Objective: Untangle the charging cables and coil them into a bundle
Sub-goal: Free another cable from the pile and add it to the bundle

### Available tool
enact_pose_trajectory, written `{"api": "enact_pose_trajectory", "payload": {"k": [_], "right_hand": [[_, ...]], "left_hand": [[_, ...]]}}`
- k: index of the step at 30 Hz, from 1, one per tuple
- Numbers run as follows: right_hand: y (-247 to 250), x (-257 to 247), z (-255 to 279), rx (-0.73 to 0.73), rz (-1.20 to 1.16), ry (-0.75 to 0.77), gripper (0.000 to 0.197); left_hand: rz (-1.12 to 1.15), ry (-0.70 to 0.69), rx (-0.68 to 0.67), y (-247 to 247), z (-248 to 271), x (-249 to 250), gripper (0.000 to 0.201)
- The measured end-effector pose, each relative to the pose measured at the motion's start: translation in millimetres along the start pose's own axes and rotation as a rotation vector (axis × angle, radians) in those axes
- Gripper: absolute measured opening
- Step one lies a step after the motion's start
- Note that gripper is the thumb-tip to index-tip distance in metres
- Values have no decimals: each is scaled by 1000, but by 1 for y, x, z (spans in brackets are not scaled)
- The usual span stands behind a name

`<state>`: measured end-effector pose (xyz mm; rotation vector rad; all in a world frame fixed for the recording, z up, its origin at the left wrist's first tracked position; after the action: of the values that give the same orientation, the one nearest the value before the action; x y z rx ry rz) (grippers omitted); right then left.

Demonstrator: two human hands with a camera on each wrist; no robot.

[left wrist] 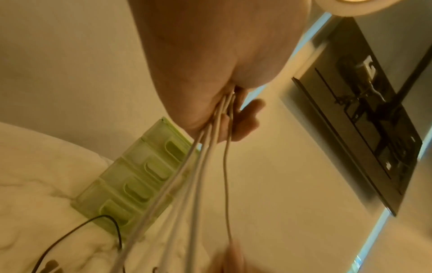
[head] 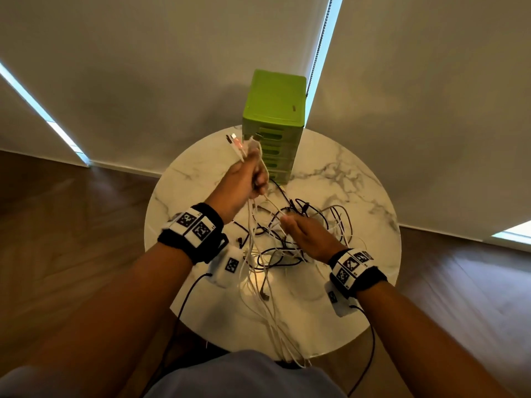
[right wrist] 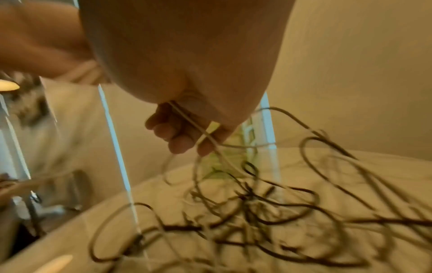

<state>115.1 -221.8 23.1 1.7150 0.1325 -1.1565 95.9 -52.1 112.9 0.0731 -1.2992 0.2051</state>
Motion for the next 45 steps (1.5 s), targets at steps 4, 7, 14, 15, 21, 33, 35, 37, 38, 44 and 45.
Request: {"api": "enact_pose_trajectory", "payload": {"k": [4, 7, 14, 15, 21, 33, 35, 37, 38, 44, 45], "right_hand": [[20, 51, 22, -19, 78, -147, 36], [35, 69, 23, -58, 132, -224, 33], [63, 33, -19, 227, 80, -175, 43], [63, 20, -22, 250, 36, -148, 40], [48, -33, -39, 158, -47, -27, 22], [62, -35, -30, 247, -361, -34, 31], [56, -35, -28, 184, -419, -69, 37], [46, -32, -25, 76, -387, -58, 50], [40, -27, -23, 18, -347, -51, 53], [31, 30, 4, -18, -91, -87, 44], [35, 35, 5, 3, -69, -78, 41]], "left_hand": [[265, -5, 71, 44, -10, 20, 46], [294, -50, 143, 67, -12, 28, 47], [42, -17, 124, 44, -4, 3, 43], [-6, 14, 96, 36, -4, -6, 45], [-114, 86, -4, -9, -2, -31, 50], [-86, -71, -150, -28, -1, -18, 28], [-127, -98, -132, -30, -4, -17, 22], [-148, -115, -111, -30, -7, -18, 20], [-144, -118, -94, -29, -8, -17, 20], [-18, -101, -22, -12, -13, 0, 24], [-3, -106, -20, -10, -11, 2, 24]]}}
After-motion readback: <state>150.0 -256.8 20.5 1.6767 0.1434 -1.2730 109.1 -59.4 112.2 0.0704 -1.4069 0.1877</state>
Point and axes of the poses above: each hand's wrist, its own z-axis away from the middle knuckle, its own y-axis out of the back of the hand, x = y × z, the point moved 6 cm from there along -z, towards the middle knuckle, and after that the axes turned 7 degrees about y, right-handed, at the moved point
